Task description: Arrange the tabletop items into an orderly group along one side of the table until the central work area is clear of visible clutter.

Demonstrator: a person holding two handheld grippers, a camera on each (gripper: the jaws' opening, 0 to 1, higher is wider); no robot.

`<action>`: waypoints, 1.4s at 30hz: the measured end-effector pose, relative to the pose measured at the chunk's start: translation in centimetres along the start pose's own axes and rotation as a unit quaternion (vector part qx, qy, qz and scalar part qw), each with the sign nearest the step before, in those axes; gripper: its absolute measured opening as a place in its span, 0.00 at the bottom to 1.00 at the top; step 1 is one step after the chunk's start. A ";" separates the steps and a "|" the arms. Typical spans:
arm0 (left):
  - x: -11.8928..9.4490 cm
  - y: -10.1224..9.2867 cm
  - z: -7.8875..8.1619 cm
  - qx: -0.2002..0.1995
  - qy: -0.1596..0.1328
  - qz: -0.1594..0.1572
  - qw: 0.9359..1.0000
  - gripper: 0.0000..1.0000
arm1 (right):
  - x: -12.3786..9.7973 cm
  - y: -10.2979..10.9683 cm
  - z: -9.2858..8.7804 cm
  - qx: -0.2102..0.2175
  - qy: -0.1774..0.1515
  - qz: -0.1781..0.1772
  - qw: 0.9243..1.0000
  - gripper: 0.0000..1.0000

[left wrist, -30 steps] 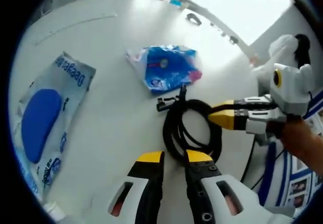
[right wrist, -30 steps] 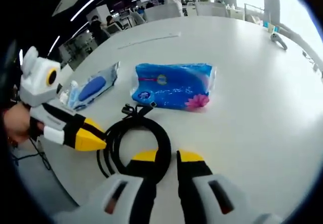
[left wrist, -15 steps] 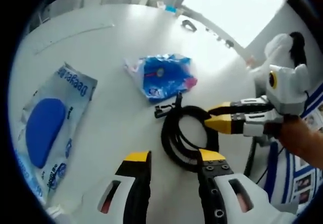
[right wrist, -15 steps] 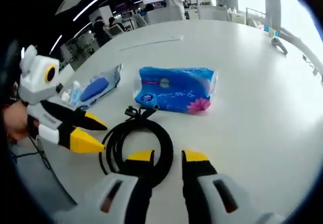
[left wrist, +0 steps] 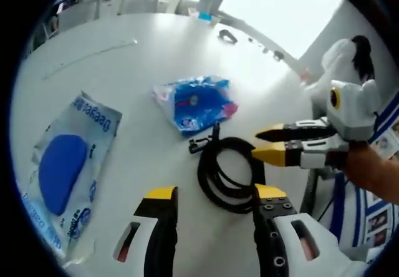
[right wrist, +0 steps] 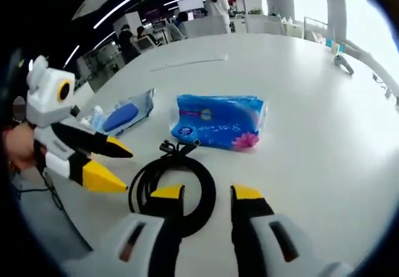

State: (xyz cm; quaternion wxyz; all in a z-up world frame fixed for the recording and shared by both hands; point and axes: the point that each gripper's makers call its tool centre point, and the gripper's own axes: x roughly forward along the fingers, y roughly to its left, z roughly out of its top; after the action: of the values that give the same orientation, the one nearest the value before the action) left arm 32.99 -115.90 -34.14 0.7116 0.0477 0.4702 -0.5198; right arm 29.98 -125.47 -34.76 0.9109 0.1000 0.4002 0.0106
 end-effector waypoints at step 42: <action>-5.3 -1.0 4.2 0.030 -0.090 -0.013 0.995 0.65 | -2.6 3.6 6.0 -0.025 -0.092 0.028 0.995 0.42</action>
State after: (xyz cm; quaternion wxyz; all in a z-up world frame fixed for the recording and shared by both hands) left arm 34.76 -115.04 -27.62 0.7422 0.0159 0.3892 -0.5453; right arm 32.85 -123.24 -28.19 0.9455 0.0885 0.3111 0.0370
